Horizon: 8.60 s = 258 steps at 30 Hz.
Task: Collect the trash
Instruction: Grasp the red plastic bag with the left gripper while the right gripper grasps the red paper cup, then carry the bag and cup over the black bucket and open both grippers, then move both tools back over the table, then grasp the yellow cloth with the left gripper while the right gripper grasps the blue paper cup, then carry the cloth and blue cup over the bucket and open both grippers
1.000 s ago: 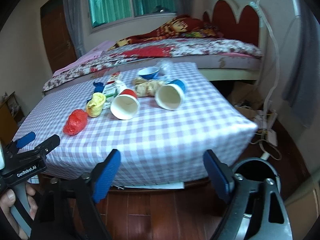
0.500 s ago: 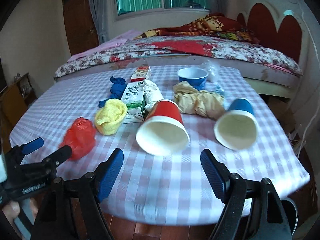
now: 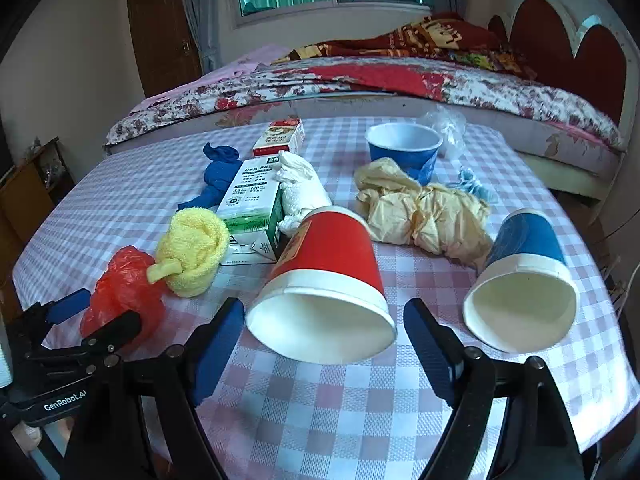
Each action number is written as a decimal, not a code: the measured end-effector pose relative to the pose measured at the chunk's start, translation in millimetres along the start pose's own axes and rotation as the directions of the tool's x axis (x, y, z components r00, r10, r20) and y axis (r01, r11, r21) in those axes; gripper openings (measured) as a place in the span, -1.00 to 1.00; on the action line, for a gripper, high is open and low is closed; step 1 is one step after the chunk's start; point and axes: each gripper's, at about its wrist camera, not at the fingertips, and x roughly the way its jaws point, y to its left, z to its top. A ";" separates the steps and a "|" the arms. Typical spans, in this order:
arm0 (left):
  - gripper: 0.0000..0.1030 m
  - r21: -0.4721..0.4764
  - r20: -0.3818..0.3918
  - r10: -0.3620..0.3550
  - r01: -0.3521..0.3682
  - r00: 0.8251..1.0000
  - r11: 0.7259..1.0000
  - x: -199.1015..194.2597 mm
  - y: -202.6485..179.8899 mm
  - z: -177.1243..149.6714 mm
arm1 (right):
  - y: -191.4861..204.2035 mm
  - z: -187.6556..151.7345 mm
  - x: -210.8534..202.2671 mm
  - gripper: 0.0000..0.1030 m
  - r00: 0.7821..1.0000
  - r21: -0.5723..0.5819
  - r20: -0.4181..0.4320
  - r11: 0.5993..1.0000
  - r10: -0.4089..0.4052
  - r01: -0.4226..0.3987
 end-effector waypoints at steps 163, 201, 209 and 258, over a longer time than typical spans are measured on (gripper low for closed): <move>0.83 0.053 0.035 -0.065 0.063 0.997 0.997 7.4 -56.3 29.4 | -87.2 5.2 -30.6 0.98 0.957 0.214 -0.052 0.932 -0.287 0.291; -0.03 0.115 0.084 -0.166 0.156 0.982 0.981 -27.3 -57.8 19.1 | -113.8 -18.3 -83.5 -0.19 0.979 0.200 0.046 0.962 -0.197 0.184; -0.03 0.189 0.094 -0.241 0.221 0.966 0.957 -55.6 -102.5 3.9 | -121.1 -42.8 -131.6 -0.18 0.974 0.223 0.101 0.959 -0.201 0.175; -0.03 0.510 -0.245 -0.580 0.612 0.777 0.604 -83.1 -358.9 -122.2 | -269.6 -214.9 -245.7 -0.15 0.918 0.410 -0.040 0.831 -0.395 0.375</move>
